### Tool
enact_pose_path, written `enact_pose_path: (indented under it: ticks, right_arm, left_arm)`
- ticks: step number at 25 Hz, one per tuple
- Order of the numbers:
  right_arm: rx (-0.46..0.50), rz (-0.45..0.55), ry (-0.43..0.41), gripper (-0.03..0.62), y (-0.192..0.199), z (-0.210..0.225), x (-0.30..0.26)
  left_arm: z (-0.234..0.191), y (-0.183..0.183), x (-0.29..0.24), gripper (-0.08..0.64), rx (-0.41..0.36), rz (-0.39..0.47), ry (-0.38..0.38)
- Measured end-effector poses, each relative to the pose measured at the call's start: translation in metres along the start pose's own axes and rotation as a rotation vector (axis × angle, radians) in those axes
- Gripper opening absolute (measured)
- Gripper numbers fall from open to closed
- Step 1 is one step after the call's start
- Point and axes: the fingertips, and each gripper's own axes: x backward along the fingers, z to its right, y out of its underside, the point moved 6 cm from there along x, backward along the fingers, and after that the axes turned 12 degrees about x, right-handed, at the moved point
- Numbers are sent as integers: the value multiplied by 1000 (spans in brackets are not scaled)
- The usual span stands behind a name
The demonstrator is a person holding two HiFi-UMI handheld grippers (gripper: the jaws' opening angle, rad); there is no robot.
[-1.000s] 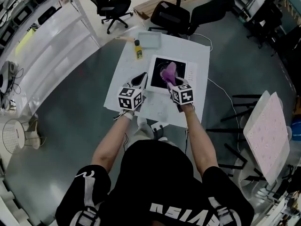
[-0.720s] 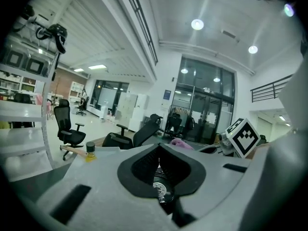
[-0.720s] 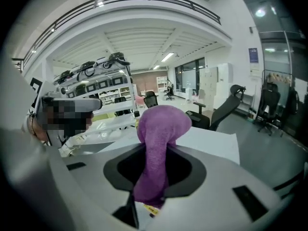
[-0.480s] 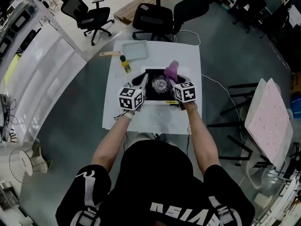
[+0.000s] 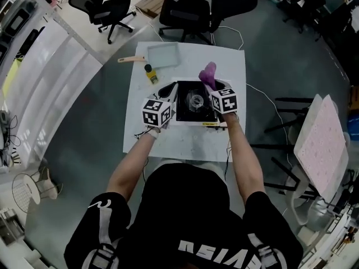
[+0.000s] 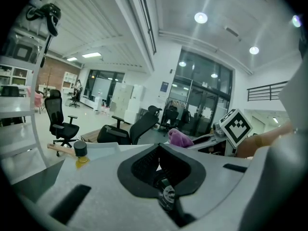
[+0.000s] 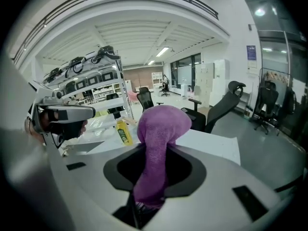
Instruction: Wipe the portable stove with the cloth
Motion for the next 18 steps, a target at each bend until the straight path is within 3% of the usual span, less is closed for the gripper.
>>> enact_pose_path:
  ticks: [11, 18]
  right_arm:
    - [124, -13, -216, 104, -42, 20, -91]
    - [204, -26, -403, 104, -64, -4, -154]
  left_arm:
    - [-37, 6, -22, 6, 98, 27, -175]
    - [-70, 8, -35, 6, 138, 33, -244]
